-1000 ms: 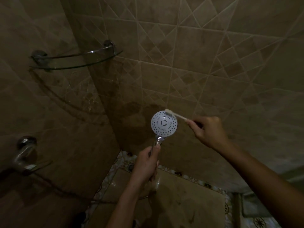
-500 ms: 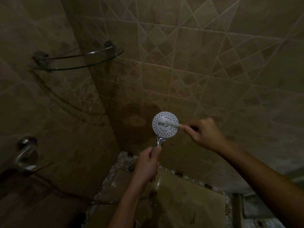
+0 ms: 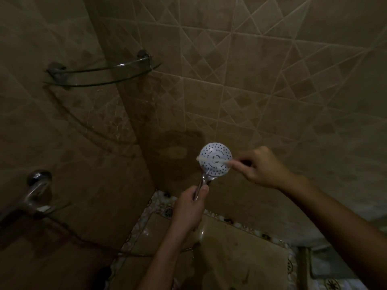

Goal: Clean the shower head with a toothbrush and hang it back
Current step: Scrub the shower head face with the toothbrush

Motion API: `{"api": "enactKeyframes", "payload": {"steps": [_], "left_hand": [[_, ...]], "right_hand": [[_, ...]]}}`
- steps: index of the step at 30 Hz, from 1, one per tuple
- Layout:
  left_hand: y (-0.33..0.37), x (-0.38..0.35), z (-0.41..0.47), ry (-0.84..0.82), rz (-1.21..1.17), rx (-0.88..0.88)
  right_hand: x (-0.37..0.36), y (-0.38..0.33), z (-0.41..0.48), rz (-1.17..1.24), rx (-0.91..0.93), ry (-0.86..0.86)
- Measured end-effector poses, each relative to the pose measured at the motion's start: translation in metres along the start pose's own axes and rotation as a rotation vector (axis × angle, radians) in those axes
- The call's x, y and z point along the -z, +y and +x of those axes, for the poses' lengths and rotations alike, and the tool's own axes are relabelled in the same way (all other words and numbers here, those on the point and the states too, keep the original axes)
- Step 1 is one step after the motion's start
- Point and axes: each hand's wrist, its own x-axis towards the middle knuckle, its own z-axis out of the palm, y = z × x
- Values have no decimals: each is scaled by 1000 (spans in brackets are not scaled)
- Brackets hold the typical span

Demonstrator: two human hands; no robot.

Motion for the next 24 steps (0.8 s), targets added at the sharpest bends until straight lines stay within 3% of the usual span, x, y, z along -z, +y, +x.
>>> {"api": "enactKeyframes", "payload": {"steps": [2, 7, 11, 12, 16, 17, 20, 21, 24], "left_hand": [[0, 1, 0, 8, 17, -7], [1, 2, 2, 67, 83, -18], [2, 4, 0, 86, 120, -47], [3, 4, -1, 85, 127, -55], [3, 4, -3, 79, 96, -37], [3, 4, -4, 74, 79, -28], [0, 6, -4, 65, 74, -23], [0, 7, -4, 61, 66, -21], [2, 7, -4, 31, 27, -4]], "right_hand": [[-4, -4, -2, -13, 26, -116], [-10, 3, 8, -174, -144, 231], [-8, -11, 0, -46, 45, -94], [-9, -9, 0, -80, 39, -82], [-5, 4, 7, -154, -164, 313], [-4, 3, 5, -123, -126, 295], [-9, -7, -7, -29, 74, -41], [-13, -5, -9, -64, 81, -80], [-14, 8, -5, -170, -108, 224]]}}
